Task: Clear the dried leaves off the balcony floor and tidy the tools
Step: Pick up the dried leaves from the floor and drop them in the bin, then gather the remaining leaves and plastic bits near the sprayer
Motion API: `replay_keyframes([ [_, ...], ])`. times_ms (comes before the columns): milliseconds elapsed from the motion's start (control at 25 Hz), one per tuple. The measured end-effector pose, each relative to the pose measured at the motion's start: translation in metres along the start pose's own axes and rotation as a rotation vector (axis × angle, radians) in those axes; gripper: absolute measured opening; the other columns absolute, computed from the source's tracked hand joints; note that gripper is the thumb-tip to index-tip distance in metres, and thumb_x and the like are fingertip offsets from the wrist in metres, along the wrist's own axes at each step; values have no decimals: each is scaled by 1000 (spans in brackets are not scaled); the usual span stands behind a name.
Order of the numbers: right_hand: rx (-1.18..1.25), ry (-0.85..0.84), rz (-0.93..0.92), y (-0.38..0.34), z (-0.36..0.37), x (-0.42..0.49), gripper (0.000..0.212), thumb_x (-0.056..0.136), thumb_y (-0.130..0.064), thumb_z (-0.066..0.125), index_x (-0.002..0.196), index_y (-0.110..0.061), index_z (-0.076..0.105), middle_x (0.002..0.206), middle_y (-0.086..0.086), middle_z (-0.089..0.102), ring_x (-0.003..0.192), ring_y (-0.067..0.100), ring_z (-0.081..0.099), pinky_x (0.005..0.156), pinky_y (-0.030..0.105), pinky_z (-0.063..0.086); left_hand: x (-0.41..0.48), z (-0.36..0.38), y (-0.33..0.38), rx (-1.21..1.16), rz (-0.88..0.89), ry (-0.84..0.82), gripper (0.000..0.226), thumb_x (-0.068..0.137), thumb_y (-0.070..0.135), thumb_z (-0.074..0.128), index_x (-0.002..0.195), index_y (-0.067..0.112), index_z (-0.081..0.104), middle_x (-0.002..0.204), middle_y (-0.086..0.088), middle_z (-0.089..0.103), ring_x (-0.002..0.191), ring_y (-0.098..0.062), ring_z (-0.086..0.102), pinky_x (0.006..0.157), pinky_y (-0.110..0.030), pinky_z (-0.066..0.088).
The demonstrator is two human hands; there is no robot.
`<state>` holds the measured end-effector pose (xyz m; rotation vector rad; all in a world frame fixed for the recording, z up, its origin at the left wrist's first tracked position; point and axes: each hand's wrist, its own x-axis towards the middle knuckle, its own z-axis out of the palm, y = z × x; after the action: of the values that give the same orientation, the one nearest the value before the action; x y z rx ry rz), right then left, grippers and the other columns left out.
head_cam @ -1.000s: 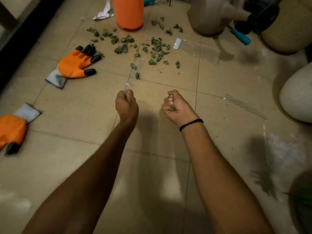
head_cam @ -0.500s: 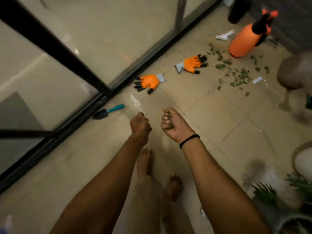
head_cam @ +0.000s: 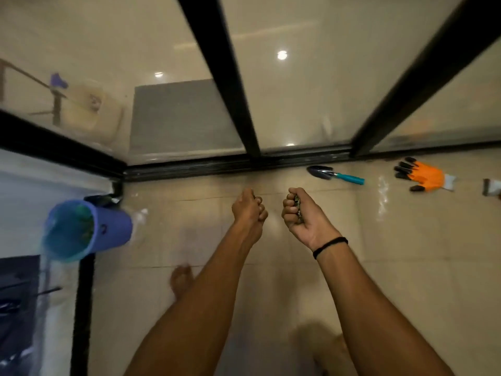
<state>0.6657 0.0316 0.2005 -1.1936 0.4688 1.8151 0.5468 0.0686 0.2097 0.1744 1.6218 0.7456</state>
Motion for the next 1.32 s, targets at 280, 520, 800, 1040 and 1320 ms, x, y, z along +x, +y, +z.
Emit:
replay_keyframes([
  [280, -160, -93, 274, 220, 217, 128, 33, 100, -27, 48, 69, -19, 46, 56, -6, 40, 37, 4, 32, 29, 15, 25, 124, -271, 114, -269, -51, 213, 24, 99, 15, 40, 76, 18, 43, 56, 1, 38, 38, -9, 25, 37, -18, 18],
  [520, -384, -83, 392, 401, 364, 235, 38, 103, -27, 44, 67, -18, 44, 52, -5, 33, 35, 6, 28, 29, 17, 24, 227, -486, 169, -424, -92, 564, 28, 101, 17, 42, 74, 14, 40, 58, -2, 32, 36, -10, 25, 35, -17, 20],
  [800, -564, -12, 331, 529, 428, 312, 48, 102, -47, 38, 121, -11, 63, 103, 11, 71, 92, 23, 67, 74, 33, 59, 288, -591, 183, -654, -178, 536, 20, 102, 21, 46, 108, 8, 61, 99, -11, 62, 88, -26, 62, 79, -36, 57],
  [1040, -542, -21, 335, 514, 410, 273, 27, 104, -28, 46, 117, -7, 57, 101, 11, 64, 93, 23, 63, 84, 33, 55, 260, -589, 180, -706, -151, 531, 28, 104, 20, 43, 126, 8, 57, 108, -5, 62, 101, -24, 60, 94, -41, 54],
  [1320, -428, 74, 268, 421, 351, 221, 18, 101, -13, 50, 88, -7, 62, 71, 4, 61, 64, 14, 57, 63, 24, 51, 226, -513, 140, -458, -207, 527, 8, 95, 16, 51, 90, 13, 55, 63, -2, 56, 38, -8, 49, 40, -18, 43],
])
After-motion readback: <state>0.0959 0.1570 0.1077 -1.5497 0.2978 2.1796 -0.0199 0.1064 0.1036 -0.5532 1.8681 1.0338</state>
